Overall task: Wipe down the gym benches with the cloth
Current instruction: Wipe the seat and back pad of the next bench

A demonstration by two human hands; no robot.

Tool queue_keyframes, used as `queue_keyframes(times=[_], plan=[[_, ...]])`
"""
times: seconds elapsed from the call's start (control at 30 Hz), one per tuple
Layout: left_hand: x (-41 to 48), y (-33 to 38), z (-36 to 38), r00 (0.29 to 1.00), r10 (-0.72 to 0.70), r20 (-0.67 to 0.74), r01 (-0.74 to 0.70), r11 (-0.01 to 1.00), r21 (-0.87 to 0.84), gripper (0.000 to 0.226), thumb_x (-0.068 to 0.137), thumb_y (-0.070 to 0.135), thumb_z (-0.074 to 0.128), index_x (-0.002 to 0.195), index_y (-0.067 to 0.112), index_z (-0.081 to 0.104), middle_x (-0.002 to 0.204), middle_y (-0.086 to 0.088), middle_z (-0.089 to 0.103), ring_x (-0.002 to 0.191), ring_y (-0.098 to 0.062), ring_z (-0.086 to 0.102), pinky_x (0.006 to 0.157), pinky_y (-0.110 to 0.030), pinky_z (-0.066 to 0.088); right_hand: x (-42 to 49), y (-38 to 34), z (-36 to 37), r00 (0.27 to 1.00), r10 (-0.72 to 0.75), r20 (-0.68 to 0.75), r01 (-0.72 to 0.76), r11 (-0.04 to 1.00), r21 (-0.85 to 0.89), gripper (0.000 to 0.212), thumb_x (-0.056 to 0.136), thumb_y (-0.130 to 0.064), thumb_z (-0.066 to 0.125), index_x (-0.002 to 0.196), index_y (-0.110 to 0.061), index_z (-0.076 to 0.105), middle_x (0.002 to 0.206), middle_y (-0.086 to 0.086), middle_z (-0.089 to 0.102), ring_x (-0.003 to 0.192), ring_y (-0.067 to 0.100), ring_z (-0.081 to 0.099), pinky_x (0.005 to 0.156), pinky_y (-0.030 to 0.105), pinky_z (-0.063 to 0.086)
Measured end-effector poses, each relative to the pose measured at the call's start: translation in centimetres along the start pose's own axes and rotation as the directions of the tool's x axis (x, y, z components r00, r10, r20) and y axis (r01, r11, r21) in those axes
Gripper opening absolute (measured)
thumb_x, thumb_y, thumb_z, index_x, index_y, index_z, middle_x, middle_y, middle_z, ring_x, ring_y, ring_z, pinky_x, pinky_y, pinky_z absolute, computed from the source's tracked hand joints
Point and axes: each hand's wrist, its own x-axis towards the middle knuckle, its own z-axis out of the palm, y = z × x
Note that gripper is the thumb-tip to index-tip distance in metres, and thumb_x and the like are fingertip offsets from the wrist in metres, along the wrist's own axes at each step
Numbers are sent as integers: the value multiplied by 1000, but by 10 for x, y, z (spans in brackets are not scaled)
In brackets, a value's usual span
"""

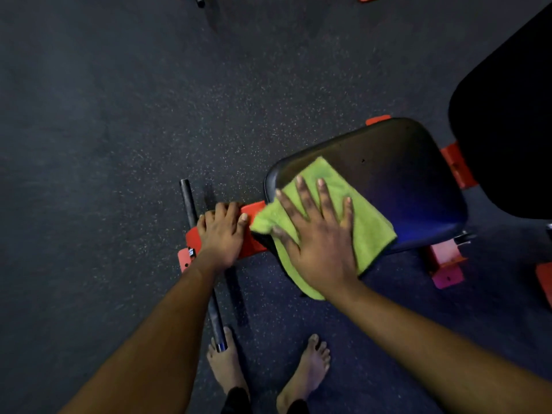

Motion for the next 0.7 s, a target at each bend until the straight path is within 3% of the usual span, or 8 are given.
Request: queue_keyframes(times=[0.13,0.27,0.4,0.53,0.7], plan=[[2,2,-6,999,-18,44,19,1000,-9,44,103,45,28,136,18,43,134,-10,42,126,-33,39,114,-51,17,-29,3,1,998,-31,55,32,999,-18,62,99,-69,19,155,-46,9,167,-7,-2,153,26,-1,116,64,10],[3,3,-7,997,-27,78,27,1000,0,41,104,39,29,139,19,39,139,-9,38,129,-31,35,116,-49,14,48,-8,-6,999,11,36,-13,999,41,60,98,-68,18,154,-46,15,167,-6,1,153,29,-4,115,67,5],[4,2,-6,997,-22,78,25,999,-30,41,104,42,28,135,19,41,136,-9,40,128,-32,37,116,-49,14,113,-14,-14,994,67,90,-69,997,25,61,98,-67,23,152,-39,30,165,-4,16,153,28,3,115,68,1],[3,2,-9,994,-26,104,29,999,-31,43,104,40,28,142,20,36,142,-9,35,132,-31,32,117,-48,11,57,-9,-8,999,-45,-1,45,998,33,60,100,-65,23,154,-41,23,166,-7,10,153,25,3,117,64,4],[2,2,-12,991,-17,132,22,999,-37,43,104,43,26,138,19,39,140,-9,37,129,-32,35,115,-51,15,-21,2,0,993,-106,56,109,993,-54,61,100,-67,17,156,-44,10,167,-9,-1,153,23,-3,117,63,6]])
